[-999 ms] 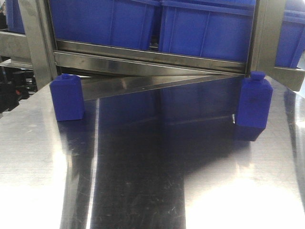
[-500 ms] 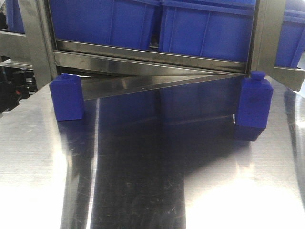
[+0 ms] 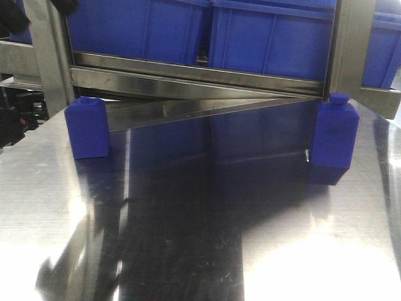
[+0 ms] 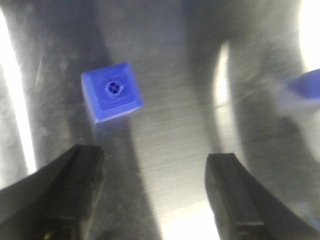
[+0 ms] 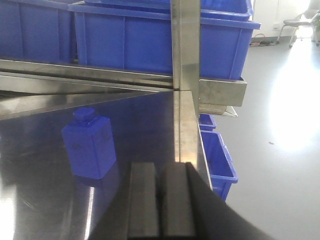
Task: Pick and sort blue part to right shelf
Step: 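Lower the left gripper onto the nearer blue part and close it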
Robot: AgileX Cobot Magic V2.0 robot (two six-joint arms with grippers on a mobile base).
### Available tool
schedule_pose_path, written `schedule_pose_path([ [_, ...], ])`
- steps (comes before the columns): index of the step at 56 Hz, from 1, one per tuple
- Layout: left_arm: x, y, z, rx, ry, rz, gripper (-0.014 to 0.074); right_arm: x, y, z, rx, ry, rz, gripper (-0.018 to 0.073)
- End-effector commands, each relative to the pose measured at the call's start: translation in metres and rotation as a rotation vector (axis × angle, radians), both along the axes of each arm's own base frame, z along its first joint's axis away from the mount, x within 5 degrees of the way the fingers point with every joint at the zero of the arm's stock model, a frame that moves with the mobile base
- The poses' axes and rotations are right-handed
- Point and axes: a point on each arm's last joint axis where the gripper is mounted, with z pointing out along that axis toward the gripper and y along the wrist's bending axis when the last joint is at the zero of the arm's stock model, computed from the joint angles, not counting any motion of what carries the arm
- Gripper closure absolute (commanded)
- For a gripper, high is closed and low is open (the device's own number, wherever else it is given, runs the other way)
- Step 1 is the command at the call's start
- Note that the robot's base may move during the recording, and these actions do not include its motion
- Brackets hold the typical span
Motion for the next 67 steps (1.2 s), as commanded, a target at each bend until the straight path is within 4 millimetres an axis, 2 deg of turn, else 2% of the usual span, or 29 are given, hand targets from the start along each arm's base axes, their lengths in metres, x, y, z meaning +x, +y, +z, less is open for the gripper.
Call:
schedule_pose_path([
  [1,0.006,-0.009,0.015,0.004,-0.045,0.031,0.0134,-0.002,0.0,0.012,0.003,-0.114,-0.004,0.0508],
  [5,0.017,-0.017,0.006,0.019,-0.031,0.02,0.0134,-0.002,0.0,0.012,0.003,-0.114,-0.004,0.0508],
  [18,0.041,-0.025,-0.009,0.013,-0.012,0.044,0.0115,-0.002,0.0,0.012,0.003,-0.114,-0.004,0.0508],
  [31,0.045,-0.026,-0.014,0.015,-0.005,0.05,-0.0046,-0.002,0.0,0.012,0.003,-0.114,-0.004,0.0508],
  [44,0.054,-0.027,-0.021,0.01,-0.01,0.097,-0.0051,-0.002,0.0,0.012,0.003,-0.114,-0.004,0.0508],
  [67,0.078,-0.028,-0.069,0.09,0.088,0.176,-0.0051,-0.002,0.0,0.012,0.003,-0.114,-0.004,0.0508],
])
